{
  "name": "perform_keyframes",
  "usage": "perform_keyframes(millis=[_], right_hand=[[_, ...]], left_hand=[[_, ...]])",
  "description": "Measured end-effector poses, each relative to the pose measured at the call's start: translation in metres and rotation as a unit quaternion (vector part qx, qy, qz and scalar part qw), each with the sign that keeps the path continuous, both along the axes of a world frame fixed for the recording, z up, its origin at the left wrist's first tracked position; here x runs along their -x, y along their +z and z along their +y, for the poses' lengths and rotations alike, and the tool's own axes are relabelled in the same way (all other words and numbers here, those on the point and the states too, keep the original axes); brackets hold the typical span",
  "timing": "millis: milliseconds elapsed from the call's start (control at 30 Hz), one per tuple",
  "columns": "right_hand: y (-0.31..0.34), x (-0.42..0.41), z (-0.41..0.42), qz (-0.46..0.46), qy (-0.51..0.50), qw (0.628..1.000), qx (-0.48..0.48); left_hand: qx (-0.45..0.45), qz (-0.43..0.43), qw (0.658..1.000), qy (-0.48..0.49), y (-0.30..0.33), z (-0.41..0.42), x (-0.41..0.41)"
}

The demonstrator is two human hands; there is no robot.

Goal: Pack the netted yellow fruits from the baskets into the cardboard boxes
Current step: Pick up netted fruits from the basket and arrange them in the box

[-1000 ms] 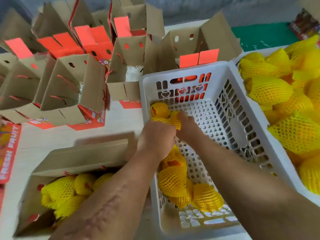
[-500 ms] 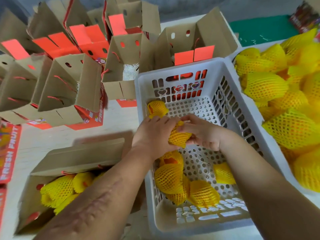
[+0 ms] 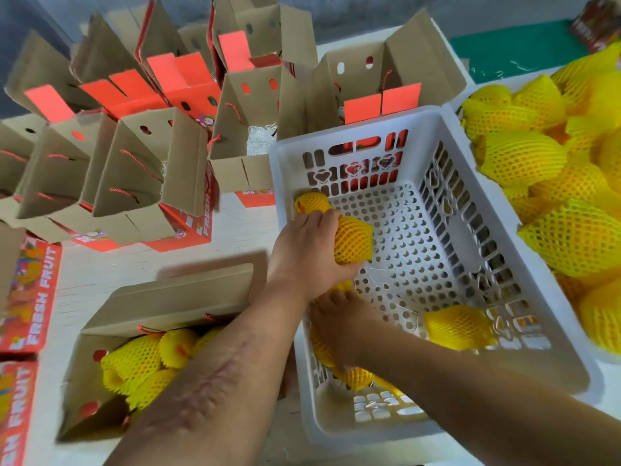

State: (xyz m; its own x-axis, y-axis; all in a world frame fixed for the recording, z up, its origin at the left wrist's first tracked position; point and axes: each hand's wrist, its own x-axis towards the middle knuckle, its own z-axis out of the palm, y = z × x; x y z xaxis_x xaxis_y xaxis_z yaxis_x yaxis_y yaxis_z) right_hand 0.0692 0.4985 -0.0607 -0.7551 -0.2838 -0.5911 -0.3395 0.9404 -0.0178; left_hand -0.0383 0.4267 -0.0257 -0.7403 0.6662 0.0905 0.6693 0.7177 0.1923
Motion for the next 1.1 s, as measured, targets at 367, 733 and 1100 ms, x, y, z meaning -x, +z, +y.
perform_keyframes(millis=[367,733,1100], right_hand=[[0.073,-0.041,0.049,0.093,-0.463,0.733,0.490],[0.110,-0.012,-0.122,0.210,-0.377,0.698,0.571],[0.054,-0.007,-0.190,0.096,-0.430,0.786,0.433]], left_hand=[[-0.364,-0.207,0.907,0.047,0.019,-0.065,-0.034],[-0.374,-0.279,0.882,0.070,0.064,-0.268,-0.038],[-0.198,-0.557,0.805,0.046,0.010,-0.361,-0.040]])
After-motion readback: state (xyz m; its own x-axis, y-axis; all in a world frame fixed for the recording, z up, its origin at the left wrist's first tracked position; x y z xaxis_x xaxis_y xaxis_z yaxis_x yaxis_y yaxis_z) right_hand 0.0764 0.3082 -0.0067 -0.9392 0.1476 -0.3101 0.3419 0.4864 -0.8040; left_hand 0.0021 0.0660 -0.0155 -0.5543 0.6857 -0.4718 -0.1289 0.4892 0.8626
